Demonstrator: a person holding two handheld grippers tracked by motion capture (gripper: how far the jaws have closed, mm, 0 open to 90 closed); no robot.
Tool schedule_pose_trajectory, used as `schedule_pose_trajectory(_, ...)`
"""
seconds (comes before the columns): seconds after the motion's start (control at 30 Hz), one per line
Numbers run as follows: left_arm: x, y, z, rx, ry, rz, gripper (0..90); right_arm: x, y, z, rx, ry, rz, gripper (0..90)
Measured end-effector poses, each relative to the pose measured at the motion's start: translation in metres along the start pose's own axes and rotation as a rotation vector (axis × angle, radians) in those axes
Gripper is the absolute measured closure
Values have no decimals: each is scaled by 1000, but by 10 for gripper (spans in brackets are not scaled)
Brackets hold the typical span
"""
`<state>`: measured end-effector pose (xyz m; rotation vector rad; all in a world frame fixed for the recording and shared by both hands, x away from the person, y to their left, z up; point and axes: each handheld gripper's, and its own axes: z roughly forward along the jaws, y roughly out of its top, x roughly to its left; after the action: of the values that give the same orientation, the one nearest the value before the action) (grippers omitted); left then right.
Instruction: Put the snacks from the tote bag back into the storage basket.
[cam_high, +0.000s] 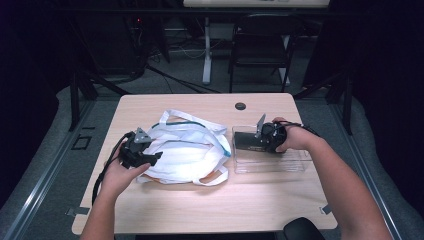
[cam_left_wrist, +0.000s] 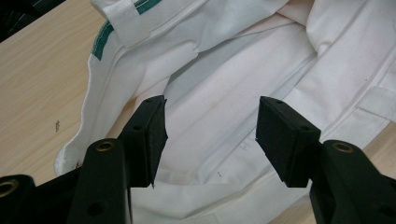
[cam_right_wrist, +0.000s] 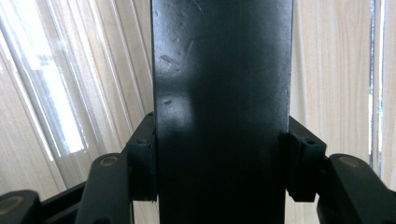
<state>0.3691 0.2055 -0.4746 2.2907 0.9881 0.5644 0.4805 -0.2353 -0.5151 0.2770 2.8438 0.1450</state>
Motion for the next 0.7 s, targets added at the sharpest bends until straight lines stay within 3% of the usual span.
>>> schedule_pose_trajectory(0.43, -1, -1, 1, -1, 12, 4, 429, 1, 1, 3, 14, -1, 1, 412)
schedule_pose_trajectory(0.7, -1, -2, 2, 11, 7, 10, 427, -1, 1, -2, -18, -22, 19, 386)
